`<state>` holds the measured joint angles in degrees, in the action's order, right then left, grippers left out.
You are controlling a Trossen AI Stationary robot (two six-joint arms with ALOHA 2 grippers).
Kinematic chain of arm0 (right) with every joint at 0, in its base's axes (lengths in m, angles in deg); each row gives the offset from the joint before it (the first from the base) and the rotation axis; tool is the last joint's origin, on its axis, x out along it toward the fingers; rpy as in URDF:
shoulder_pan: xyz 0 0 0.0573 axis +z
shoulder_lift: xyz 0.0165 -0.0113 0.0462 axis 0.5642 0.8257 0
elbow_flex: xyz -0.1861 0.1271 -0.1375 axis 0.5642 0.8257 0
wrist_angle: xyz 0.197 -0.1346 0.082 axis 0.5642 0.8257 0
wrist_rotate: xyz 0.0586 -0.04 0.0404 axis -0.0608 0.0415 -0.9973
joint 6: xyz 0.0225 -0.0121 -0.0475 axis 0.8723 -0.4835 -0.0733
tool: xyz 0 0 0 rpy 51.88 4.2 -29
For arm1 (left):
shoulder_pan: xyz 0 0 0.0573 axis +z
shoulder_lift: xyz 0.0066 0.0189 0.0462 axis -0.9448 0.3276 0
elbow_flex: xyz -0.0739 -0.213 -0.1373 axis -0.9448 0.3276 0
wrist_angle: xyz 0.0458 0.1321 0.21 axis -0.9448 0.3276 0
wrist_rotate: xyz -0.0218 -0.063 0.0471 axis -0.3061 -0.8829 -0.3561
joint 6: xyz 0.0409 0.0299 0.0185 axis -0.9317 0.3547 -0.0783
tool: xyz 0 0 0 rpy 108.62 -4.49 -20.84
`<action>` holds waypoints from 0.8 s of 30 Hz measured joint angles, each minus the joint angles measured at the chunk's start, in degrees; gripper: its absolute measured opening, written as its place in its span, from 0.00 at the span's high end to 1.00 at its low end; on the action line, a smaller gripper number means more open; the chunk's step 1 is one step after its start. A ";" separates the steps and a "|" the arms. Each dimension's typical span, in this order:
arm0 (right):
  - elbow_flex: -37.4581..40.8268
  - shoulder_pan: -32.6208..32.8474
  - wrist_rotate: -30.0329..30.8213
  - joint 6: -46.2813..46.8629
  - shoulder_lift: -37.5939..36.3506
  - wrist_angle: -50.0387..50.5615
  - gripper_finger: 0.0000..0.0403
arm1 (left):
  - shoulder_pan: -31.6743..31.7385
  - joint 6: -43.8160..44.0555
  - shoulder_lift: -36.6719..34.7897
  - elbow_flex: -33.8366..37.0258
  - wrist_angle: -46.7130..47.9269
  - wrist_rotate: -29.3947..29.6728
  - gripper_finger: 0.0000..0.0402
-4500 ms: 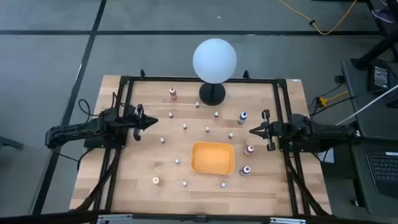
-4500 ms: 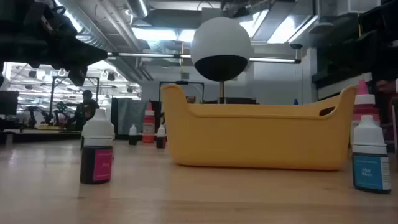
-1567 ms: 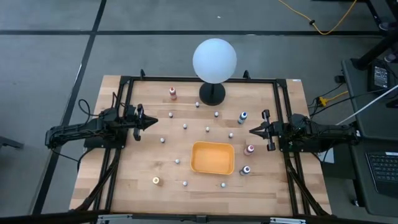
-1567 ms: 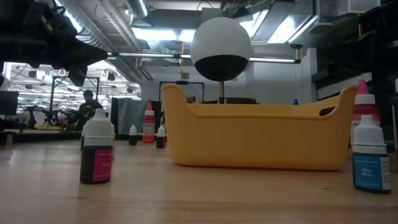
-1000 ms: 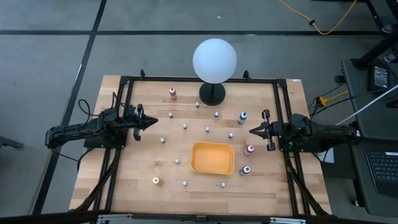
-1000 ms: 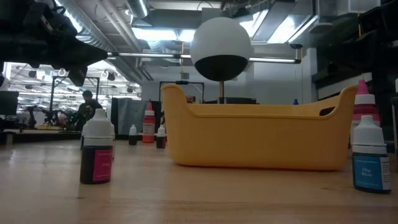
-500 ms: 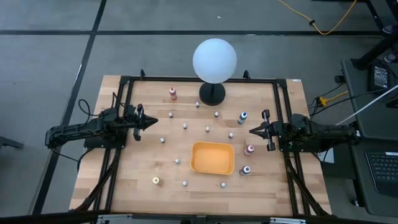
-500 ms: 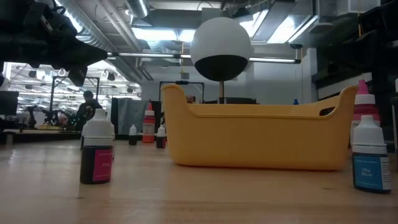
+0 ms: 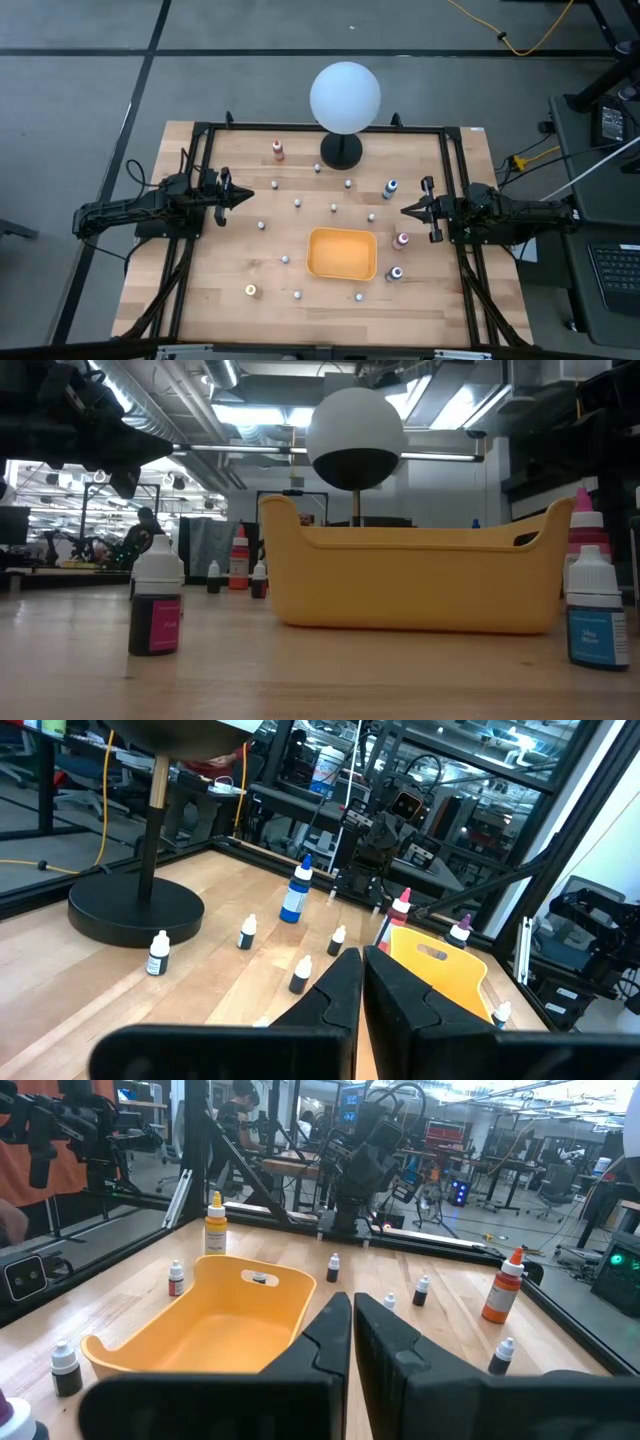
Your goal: Pick & Place food coloring
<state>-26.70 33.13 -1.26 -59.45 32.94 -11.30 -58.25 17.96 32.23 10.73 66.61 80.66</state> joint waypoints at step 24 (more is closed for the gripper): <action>0.02 0.00 2.45 -12.47 0.00 0.51 0.95 | 0.02 0.00 0.00 0.00 0.01 0.00 0.98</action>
<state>-26.68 33.13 1.19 -71.93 32.94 -10.79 -58.23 17.96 32.23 10.73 66.62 80.66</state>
